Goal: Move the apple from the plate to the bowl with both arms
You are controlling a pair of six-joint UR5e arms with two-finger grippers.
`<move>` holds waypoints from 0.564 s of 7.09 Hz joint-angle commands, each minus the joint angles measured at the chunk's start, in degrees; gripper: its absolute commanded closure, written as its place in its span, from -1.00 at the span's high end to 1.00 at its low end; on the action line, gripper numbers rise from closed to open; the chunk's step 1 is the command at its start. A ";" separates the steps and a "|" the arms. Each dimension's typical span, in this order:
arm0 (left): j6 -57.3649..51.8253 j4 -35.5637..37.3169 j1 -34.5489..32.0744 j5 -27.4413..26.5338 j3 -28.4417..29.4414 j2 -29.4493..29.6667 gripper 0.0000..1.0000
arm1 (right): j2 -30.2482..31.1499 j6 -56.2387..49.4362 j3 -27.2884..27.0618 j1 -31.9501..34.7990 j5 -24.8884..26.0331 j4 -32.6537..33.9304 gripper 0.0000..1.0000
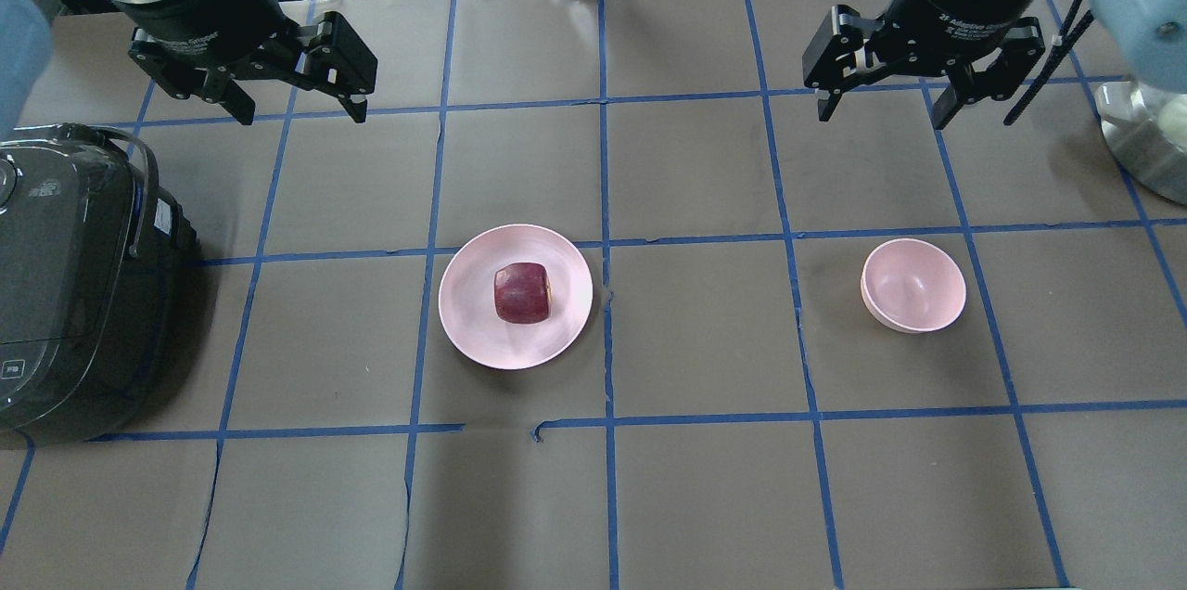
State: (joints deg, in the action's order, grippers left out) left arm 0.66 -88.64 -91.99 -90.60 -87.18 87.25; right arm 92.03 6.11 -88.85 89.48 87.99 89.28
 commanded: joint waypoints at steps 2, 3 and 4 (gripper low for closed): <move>-0.05 0.40 -0.03 -0.37 -0.18 0.12 1.00 | -0.10 0.57 0.08 0.08 0.07 1.95 1.00; -0.05 0.40 -0.03 -0.28 -0.36 0.03 1.00 | -0.27 0.66 0.08 0.08 -0.01 2.21 1.00; 0.04 0.49 -0.12 -0.19 -0.62 0.12 1.00 | -0.19 0.57 0.00 0.08 0.07 1.87 1.00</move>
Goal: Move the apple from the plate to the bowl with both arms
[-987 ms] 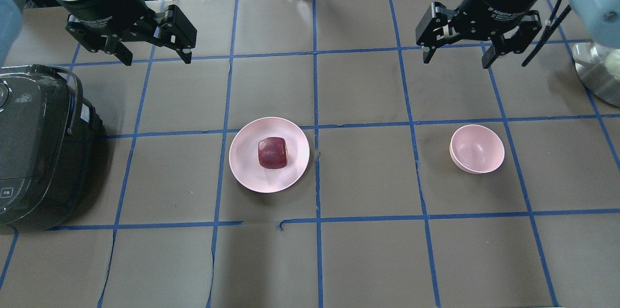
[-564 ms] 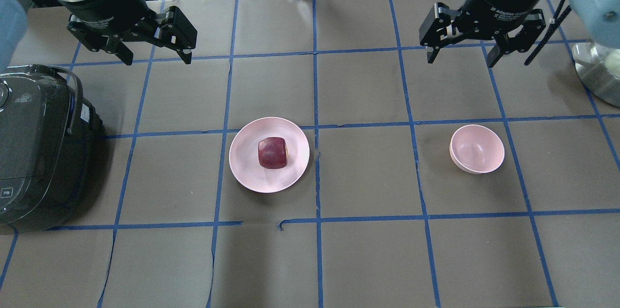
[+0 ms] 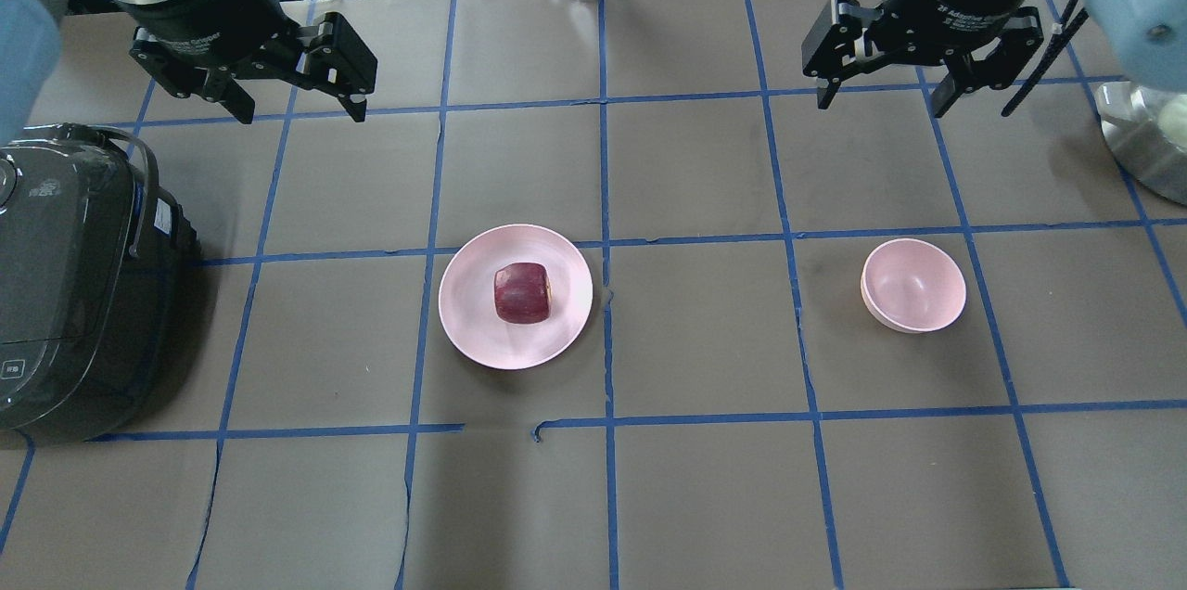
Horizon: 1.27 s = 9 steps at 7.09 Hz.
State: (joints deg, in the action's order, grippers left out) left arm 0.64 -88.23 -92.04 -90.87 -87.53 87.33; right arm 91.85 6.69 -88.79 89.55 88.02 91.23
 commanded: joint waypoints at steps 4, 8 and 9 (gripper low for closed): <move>5.92 7.88 -1.29 0.78 -9.38 3.72 1.00 | -2.27 -5.25 -0.68 -10.40 1.88 1.23 1.00; 22.38 19.37 -11.38 0.78 -17.39 11.79 1.00 | -11.76 -23.91 -10.13 -21.17 -0.03 12.07 1.00; 21.87 23.24 -11.75 0.78 -19.50 14.42 1.00 | -12.12 -24.09 -15.39 -21.26 0.92 14.57 1.00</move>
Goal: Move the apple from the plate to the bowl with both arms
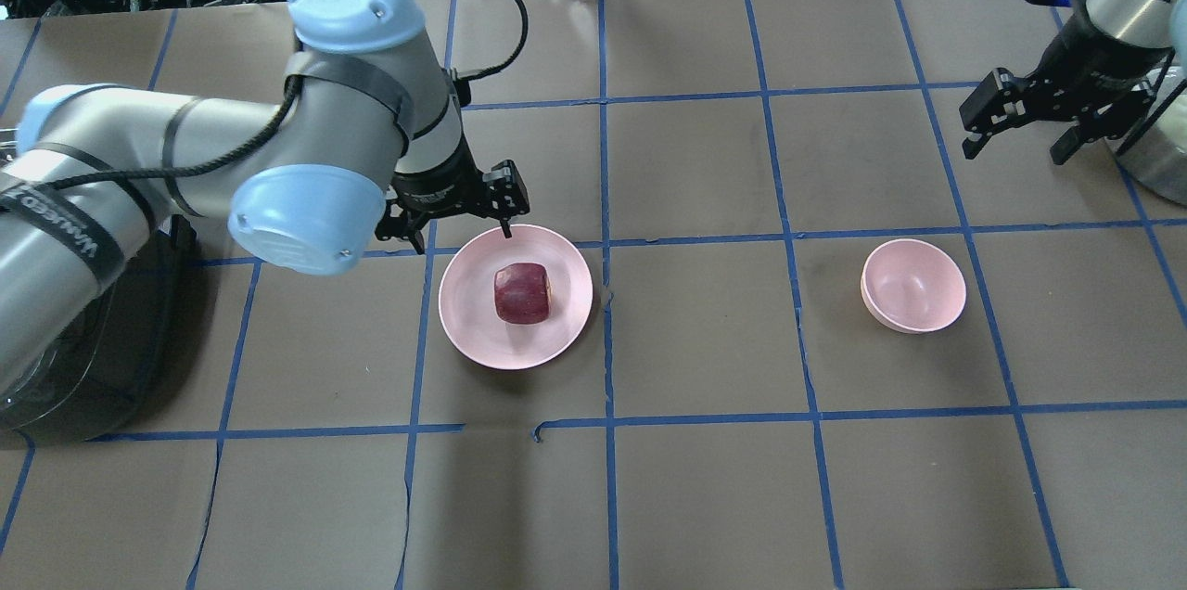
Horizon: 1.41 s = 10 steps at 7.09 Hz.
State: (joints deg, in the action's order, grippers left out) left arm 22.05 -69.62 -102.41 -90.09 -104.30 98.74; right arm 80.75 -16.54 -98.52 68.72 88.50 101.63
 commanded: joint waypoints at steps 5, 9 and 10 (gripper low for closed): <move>0.46 13.01 -2.00 2.36 -3.81 11.64 1.00 | -3.66 -0.51 -21.35 -0.78 0.53 20.43 0.98; -0.68 14.25 -2.09 1.68 -3.72 12.36 -0.26 | -3.85 1.42 -20.92 -0.78 0.18 21.07 -1.00; -2.08 14.25 -2.09 1.68 -3.54 12.18 -0.76 | -3.59 1.69 -20.05 -0.78 -0.52 20.81 -1.00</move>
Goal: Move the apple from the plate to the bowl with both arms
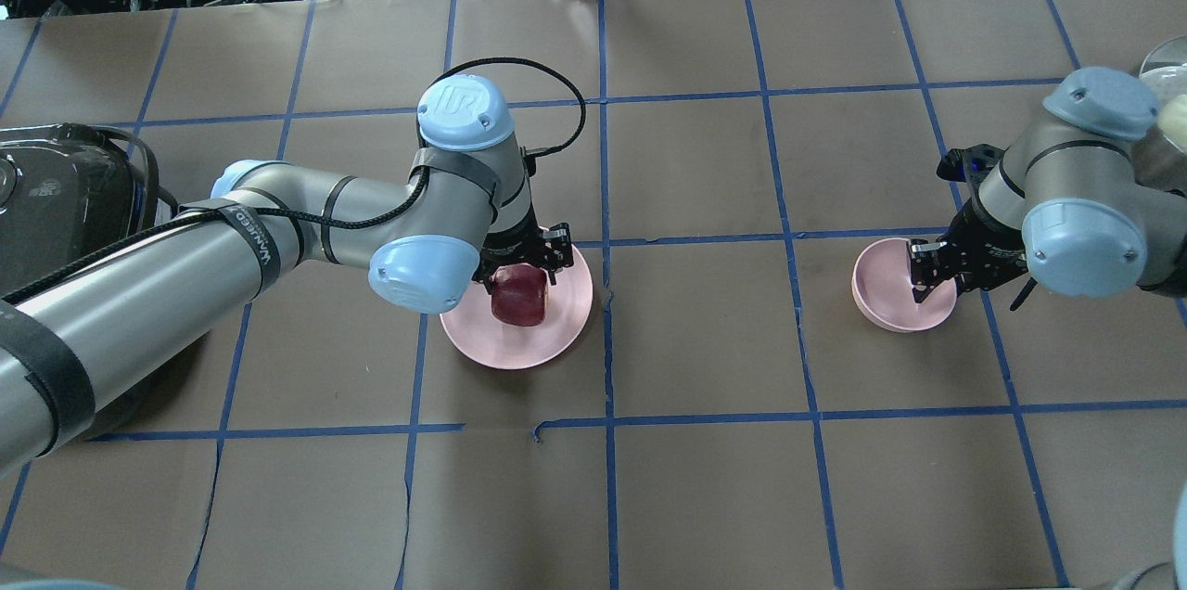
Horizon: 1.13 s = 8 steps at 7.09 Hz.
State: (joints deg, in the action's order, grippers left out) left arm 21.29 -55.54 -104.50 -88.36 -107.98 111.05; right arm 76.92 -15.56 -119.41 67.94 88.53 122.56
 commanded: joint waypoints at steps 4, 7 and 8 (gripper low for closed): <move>-1.00 -8.31 0.17 -0.14 10.64 -1.97 -0.97 | 0.95 5.80 7.26 2.80 -11.07 -3.64 -1.00; 14.53 -13.02 -0.09 4.48 16.40 -1.45 -1.00 | 0.43 18.72 7.08 19.45 -11.98 -2.60 -1.00; 20.05 -12.93 -0.44 7.21 16.40 -1.10 -1.00 | 0.34 21.33 6.91 21.95 -12.07 -2.85 -1.00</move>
State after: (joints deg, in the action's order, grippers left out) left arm 35.13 -68.23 -104.65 -84.35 -92.11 109.58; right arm 77.48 0.51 -112.36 85.08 76.67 119.71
